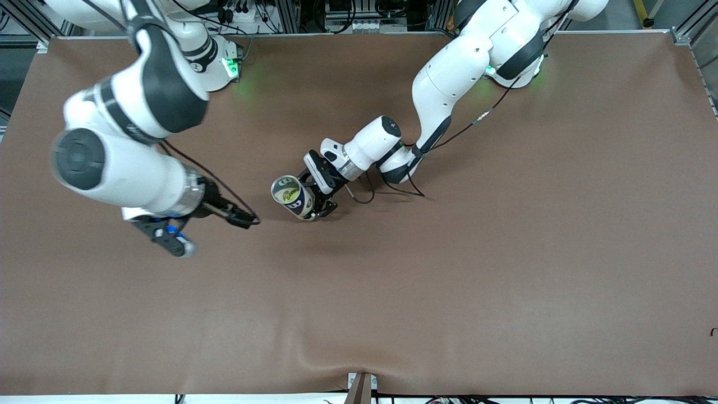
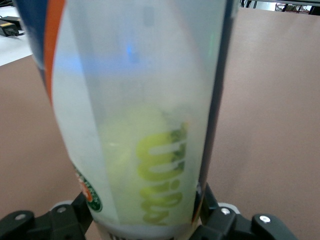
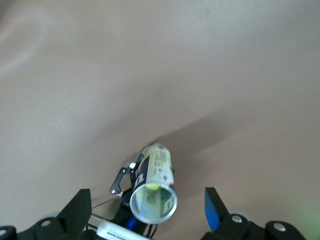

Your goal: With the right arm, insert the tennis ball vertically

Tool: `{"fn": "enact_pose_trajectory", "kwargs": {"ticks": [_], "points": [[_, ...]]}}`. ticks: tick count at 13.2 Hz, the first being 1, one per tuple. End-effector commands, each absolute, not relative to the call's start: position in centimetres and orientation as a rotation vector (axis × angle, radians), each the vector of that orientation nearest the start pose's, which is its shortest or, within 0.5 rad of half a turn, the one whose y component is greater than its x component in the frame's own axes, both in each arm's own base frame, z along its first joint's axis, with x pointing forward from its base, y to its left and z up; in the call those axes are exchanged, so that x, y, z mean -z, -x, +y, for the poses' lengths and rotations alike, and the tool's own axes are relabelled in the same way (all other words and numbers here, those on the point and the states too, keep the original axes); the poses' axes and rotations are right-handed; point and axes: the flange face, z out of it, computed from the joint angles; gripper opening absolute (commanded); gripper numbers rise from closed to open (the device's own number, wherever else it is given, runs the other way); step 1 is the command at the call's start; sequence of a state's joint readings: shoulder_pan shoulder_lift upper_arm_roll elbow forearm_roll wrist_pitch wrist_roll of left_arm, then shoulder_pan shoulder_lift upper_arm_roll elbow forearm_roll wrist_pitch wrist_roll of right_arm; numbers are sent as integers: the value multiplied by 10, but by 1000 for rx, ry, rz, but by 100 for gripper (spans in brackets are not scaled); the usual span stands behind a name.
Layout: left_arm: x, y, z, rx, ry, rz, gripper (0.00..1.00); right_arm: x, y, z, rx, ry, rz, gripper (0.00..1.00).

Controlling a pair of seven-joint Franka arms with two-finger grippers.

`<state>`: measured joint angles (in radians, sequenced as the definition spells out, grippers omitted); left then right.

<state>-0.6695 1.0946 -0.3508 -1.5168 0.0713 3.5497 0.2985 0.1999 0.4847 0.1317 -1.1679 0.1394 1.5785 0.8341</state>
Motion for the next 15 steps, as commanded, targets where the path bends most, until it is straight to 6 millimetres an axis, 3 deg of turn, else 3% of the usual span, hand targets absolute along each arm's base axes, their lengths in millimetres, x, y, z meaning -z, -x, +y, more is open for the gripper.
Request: {"fn": "enact_pose_trajectory", "kwargs": {"ticks": [1, 3, 4, 6, 9, 11, 15], "points": [[-155, -438, -585, -1128, -2049, -1198, 90, -531, -661, 179, -228, 2913, 640, 100], [-155, -439, -585, -1129, -2049, -1198, 100, -538, -657, 153, -269, 2929, 579, 100], [-155, -438, -585, -1129, -2049, -1197, 100, -557, -648, 147, -249, 2952, 511, 100], [-160, -448, -577, -1139, -2058, -1186, 100, -575, -644, 119, -196, 3002, 426, 100], [-159, -441, -561, -1074, -2099, -1151, 100, -612, -609, 102, -187, 3047, 326, 100], [-159, -430, -547, -1006, -2130, -1127, 100, -620, -581, 80, -155, 3097, 214, 100], [-161, -428, -507, -915, -2183, -1065, 100, -610, -524, 66, -145, 3133, 142, 100]]}}
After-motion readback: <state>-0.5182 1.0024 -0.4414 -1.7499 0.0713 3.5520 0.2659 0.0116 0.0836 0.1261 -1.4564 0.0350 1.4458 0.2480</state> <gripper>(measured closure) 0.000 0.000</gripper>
